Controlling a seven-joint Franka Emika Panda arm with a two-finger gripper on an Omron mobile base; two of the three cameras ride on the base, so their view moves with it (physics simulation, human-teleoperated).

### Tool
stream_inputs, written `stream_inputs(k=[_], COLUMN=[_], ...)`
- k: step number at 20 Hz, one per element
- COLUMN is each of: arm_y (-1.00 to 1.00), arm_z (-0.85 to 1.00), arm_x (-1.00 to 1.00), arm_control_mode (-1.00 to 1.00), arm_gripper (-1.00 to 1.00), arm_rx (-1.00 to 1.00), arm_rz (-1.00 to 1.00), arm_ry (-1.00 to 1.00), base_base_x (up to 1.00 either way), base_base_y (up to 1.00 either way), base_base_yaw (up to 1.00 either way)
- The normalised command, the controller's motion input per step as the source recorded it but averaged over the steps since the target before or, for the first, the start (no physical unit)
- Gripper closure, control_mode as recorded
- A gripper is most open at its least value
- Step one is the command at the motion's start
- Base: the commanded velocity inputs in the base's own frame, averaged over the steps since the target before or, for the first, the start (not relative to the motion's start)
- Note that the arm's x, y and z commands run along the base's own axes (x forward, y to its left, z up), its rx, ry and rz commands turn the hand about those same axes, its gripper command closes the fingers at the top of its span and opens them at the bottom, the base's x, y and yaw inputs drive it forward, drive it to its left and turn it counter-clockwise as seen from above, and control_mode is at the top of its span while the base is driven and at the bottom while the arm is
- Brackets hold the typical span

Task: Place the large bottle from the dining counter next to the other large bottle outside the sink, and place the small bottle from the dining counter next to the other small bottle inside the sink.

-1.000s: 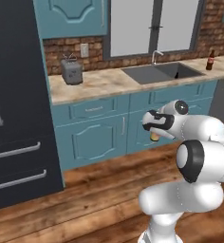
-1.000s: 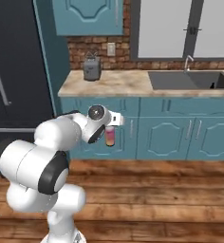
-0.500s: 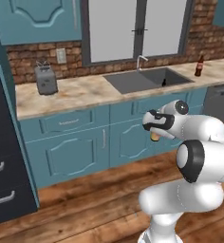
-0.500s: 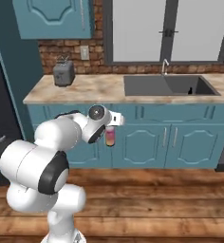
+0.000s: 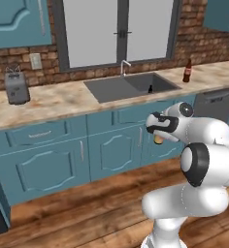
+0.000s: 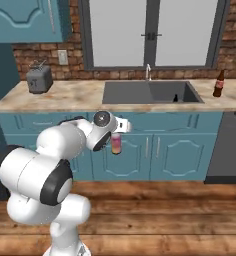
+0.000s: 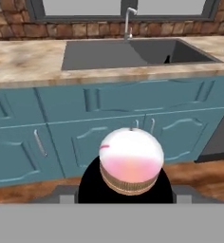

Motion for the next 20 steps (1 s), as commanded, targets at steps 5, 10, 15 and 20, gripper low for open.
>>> stream_inputs(k=[5, 10, 15, 20], arm_y=[0.00, 0.00, 0.00, 0.00], arm_z=[0.00, 0.00, 0.00, 0.00], arm_x=[0.00, 0.00, 0.00, 0.00], arm_control_mode=[1.00, 1.00, 1.00, 1.00], arm_gripper=[1.00, 1.00, 1.00, 1.00], arm_rx=[0.00, 0.00, 0.00, 0.00], arm_rz=[0.00, 0.00, 0.00, 0.00], arm_ry=[0.00, 0.00, 0.00, 0.00], base_base_x=[0.63, 0.68, 0.53, 0.55], base_base_y=[-0.73, -0.71, -0.60, -0.50], base_base_yaw=[-0.02, -0.04, -0.03, -0.02])
